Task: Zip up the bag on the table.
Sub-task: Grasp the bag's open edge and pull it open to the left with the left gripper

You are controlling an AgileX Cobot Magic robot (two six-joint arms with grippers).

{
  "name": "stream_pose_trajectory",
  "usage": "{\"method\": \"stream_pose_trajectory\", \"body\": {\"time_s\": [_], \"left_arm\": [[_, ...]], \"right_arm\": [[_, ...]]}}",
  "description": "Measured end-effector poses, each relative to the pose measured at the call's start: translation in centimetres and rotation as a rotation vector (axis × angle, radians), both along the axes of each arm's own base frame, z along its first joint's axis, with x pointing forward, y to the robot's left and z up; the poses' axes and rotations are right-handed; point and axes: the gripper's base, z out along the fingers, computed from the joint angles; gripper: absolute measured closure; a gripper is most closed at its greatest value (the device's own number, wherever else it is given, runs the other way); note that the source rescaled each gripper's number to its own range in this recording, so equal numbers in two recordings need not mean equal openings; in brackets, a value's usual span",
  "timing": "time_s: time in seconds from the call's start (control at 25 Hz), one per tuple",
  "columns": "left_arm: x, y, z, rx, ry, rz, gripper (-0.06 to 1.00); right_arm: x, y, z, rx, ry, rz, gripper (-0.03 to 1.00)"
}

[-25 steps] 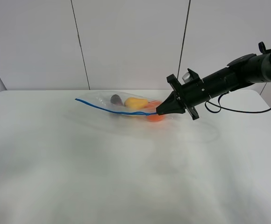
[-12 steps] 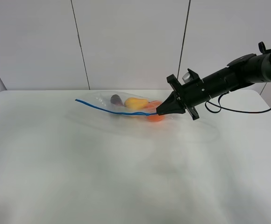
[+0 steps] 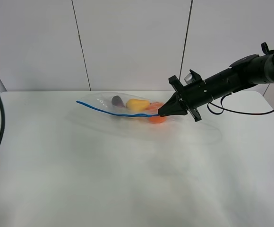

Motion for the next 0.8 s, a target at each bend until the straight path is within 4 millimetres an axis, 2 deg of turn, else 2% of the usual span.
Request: {"method": "stream_pose_trajectory", "body": {"time_s": [0.12, 0.24, 0.44, 0.64, 0.8], "left_arm": [[2.4, -1.0, -1.6, -0.018, 0.019, -0.057, -0.06], [4.0, -3.1, -3.3, -0.033, 0.069, -0.145, -0.06], [5.4, -9.1, -6.3, -0.025, 0.151, -0.338, -0.06], [5.7, -15.3, -9.2, -0.007, 0.161, -0.482, -0.06], [5.7, -19.3, -11.8, 0.007, 0.154, -0.549, -0.06]], "right_arm": [[0.0, 0.0, 0.0, 0.000, 0.000, -0.001, 0.97], [0.0, 0.0, 0.0, -0.001, -0.001, -0.002, 0.97], [0.0, 0.0, 0.0, -0.001, 0.003, -0.005, 0.97], [0.0, 0.0, 0.0, -0.001, 0.004, -0.007, 0.97], [0.0, 0.0, 0.0, -0.001, 0.004, -0.007, 0.97]]}}
